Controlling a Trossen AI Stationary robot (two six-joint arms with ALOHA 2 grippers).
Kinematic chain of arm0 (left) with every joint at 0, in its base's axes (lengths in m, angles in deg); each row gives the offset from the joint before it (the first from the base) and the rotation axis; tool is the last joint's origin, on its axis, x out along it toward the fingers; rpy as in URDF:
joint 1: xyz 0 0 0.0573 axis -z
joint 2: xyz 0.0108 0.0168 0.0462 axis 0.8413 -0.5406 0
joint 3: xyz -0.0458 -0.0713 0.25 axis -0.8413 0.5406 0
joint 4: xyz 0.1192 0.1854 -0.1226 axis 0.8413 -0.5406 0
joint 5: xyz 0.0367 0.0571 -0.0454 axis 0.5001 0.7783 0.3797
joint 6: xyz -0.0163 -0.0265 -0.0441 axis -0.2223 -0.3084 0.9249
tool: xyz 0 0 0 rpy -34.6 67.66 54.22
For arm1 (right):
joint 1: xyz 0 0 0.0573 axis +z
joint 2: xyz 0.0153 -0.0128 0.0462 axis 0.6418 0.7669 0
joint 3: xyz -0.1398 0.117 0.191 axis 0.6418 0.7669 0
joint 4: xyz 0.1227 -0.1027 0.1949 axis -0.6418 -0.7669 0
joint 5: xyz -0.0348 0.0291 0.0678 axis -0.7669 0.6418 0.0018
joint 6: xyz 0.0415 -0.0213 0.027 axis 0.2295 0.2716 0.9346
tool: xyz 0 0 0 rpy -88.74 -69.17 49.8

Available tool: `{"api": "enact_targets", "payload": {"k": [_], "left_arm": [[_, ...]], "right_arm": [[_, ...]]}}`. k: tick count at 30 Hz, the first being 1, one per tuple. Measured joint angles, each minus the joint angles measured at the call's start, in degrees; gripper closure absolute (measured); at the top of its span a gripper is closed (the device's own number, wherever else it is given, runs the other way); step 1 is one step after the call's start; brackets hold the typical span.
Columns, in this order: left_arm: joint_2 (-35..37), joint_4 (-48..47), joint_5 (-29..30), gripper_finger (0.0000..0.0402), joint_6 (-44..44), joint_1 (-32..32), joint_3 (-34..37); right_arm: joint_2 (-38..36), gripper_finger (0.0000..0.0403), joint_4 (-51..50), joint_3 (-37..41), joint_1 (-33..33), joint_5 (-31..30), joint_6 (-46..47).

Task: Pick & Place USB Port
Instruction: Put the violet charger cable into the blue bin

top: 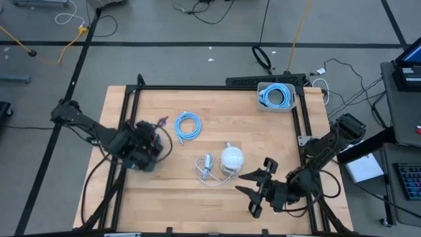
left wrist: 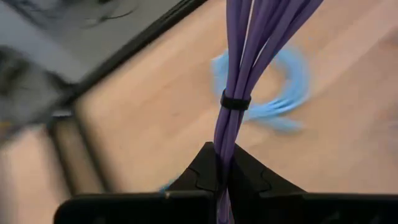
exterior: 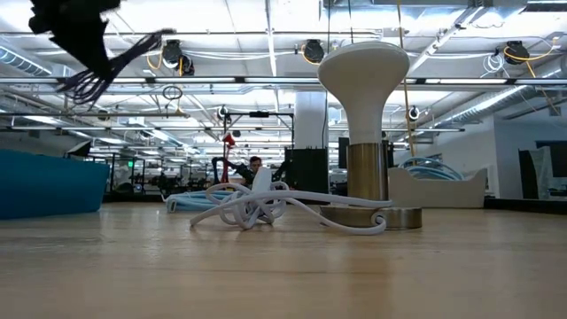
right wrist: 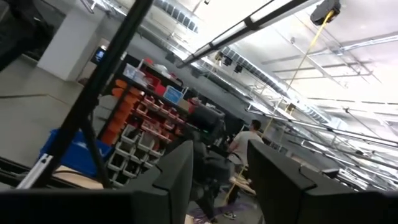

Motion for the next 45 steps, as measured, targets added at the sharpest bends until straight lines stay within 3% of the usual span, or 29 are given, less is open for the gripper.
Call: {"api": "enact_targets", "payload": {"k": [3,7,10,13,16,18,20,22,25,28,35,43,45], "left_arm": [[0.9,0.0,-0.9,0.0389,-10.4,-5.2,0.0],[4.0,12.5,-3.0,0.0389,-33.1,-14.6,0.0],[7.4,28.1,-11.1,0.0389,-51.7,-25.4,-0.1],[9.1,35.8,-23.4,0.0389,-62.6,-39.8,-0.1],[9.2,31.2,-36.8,0.0389,-66.8,-54.4,-0.4],[8.2,23.3,-42.0,0.0389,-66.1,-61.8,-0.4],[6.6,13.4,-42.5,0.0389,-62.7,-66.4,-0.4],[5.2,3.1,-39.1,0.0389,-57.1,-68.4,-0.1],[4.7,-6.0,-35.0,0.0389,-48.8,-67.5,0.9],[7.3,-3.9,-41.7,0.0389,-41.4,-63.4,2.7],[8.0,-4.8,-43.1,0.0389,-28.2,-48.3,9.2],[7.6,8.0,-51.4,0.0389,-13.9,-33.7,17.5],[7.3,8.2,-51.1,0.0389,-11.8,-30.7,17.5]], "right_arm": [[0.0,0.0262,0.0,0.0,-0.1,0.1,0.0],[0.0,0.0263,0.0,0.0,-0.4,0.2,0.0],[0.0,0.0264,0.0,0.0,-0.8,0.3,0.3],[0.0,0.0264,-0.4,0.0,-0.8,0.3,0.9],[0.0,0.0264,-1.7,0.0,-0.8,0.2,1.3],[0.0,0.0265,-2.5,0.0,-0.8,0.0,1.3],[0.0,0.0267,-2.8,0.0,-0.8,0.0,0.8],[0.0,0.0268,-2.9,0.0,-1.2,0.0,0.2],[0.0,0.0269,-2.8,0.0,-1.9,-0.1,0.1],[0.0,0.0269,-3.3,0.0,-2.4,-0.2,0.7],[0.0,0.0269,-5.6,0.0,-2.3,-0.2,2.8],[0.0,0.0272,-5.6,0.0,-2.2,0.0,3.3],[0.0,0.0272,-5.5,0.0,-2.2,0.0,3.4]]}}
